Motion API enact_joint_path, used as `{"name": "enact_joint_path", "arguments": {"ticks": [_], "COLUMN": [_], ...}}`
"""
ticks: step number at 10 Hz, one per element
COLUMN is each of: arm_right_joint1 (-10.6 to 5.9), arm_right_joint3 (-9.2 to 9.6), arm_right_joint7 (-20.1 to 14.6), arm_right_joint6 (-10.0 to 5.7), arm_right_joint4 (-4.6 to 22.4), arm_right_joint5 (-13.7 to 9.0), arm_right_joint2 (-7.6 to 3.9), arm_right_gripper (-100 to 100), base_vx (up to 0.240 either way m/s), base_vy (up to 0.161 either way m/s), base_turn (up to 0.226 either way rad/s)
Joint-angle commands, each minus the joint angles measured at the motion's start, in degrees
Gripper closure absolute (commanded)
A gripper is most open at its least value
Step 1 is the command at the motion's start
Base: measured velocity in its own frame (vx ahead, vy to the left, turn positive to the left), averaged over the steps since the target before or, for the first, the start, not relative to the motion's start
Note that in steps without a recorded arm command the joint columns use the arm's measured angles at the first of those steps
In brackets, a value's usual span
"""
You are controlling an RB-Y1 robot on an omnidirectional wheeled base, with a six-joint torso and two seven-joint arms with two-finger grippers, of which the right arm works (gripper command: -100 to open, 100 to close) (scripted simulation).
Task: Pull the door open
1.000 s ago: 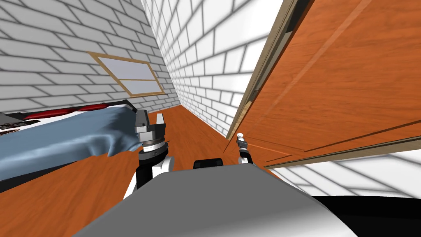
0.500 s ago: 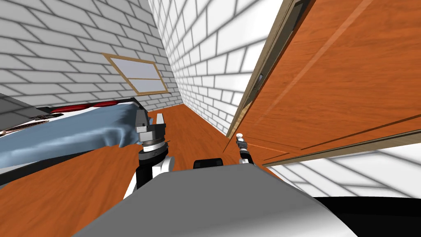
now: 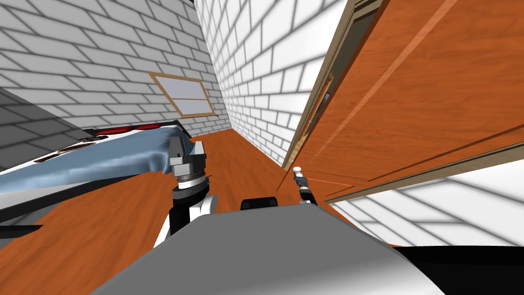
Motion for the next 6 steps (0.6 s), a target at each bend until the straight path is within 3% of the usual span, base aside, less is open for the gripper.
{"name": "enact_joint_path", "arguments": {"ticks": [1,2,6], "arm_right_joint1": [0.62,0.54,2.58], "arm_right_joint3": [0.85,0.48,3.45], "arm_right_joint7": [-0.93,-0.44,-3.53], "arm_right_joint6": [-0.43,-0.02,-2.82], "arm_right_joint4": [-0.59,-0.61,-0.97], "arm_right_joint5": [0.38,0.22,1.71], "arm_right_joint2": [-0.64,-0.45,-2.81], "arm_right_gripper": [100,100,100], "base_vx": [-0.182,-0.084,-0.2], "base_vy": [-0.006,-0.003,-0.034], "base_turn": [0.061,0.014,0.108]}}
